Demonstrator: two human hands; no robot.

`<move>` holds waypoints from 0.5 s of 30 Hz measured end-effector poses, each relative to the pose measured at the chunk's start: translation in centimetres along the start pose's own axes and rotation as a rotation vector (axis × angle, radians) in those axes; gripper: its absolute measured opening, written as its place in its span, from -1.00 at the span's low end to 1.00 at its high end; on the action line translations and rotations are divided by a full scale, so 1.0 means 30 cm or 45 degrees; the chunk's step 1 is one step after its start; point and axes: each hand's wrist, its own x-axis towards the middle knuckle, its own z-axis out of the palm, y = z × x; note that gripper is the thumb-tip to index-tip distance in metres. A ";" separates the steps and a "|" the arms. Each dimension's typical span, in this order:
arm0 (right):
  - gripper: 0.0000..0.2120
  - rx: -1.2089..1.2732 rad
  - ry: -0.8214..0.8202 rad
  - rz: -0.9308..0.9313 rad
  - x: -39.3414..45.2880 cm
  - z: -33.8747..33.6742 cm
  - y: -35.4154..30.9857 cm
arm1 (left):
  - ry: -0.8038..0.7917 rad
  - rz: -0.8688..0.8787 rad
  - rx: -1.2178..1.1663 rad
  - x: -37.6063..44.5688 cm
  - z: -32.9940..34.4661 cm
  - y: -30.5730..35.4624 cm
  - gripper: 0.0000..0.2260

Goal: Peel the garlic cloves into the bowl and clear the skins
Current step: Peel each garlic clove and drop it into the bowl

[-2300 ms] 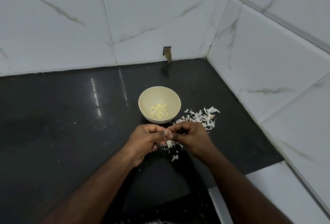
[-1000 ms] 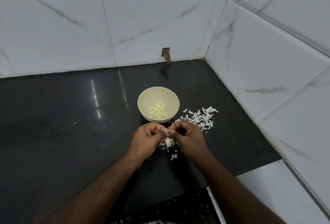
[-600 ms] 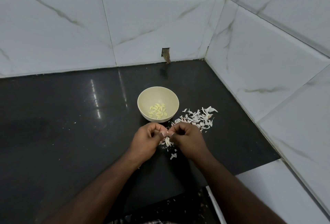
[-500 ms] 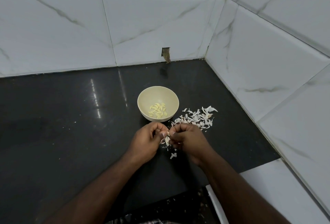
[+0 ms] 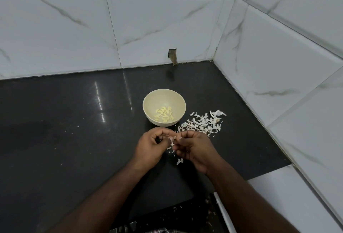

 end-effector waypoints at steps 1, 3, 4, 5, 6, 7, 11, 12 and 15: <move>-0.87 -0.020 0.000 -0.019 0.000 0.000 0.002 | 0.003 -0.031 -0.045 0.001 0.001 0.002 -0.80; -0.88 -0.059 -0.011 -0.054 -0.001 -0.001 0.007 | 0.016 -0.077 -0.104 0.005 0.002 0.005 -0.82; -0.88 -0.072 -0.020 -0.068 -0.002 -0.001 0.009 | 0.025 -0.091 -0.123 0.007 0.002 0.006 -0.83; -0.88 -0.076 -0.027 -0.080 -0.002 -0.001 0.011 | 0.031 -0.101 -0.134 0.009 0.002 0.007 -0.84; -0.89 -0.070 -0.030 -0.093 -0.001 -0.002 0.013 | 0.032 -0.112 -0.142 0.010 0.003 0.009 -0.84; -0.90 -0.058 -0.029 -0.108 -0.002 -0.002 0.014 | 0.032 -0.123 -0.150 0.011 0.003 0.011 -0.85; -0.89 -0.062 0.000 -0.183 0.005 -0.004 0.018 | 0.029 -0.178 -0.169 0.012 0.003 0.018 -0.90; -0.90 -0.063 0.002 -0.191 0.006 -0.004 0.019 | 0.031 -0.188 -0.160 0.013 0.003 0.018 -0.91; -0.90 -0.042 0.007 -0.202 0.005 -0.003 0.018 | 0.042 -0.205 -0.150 0.015 0.003 0.016 -0.93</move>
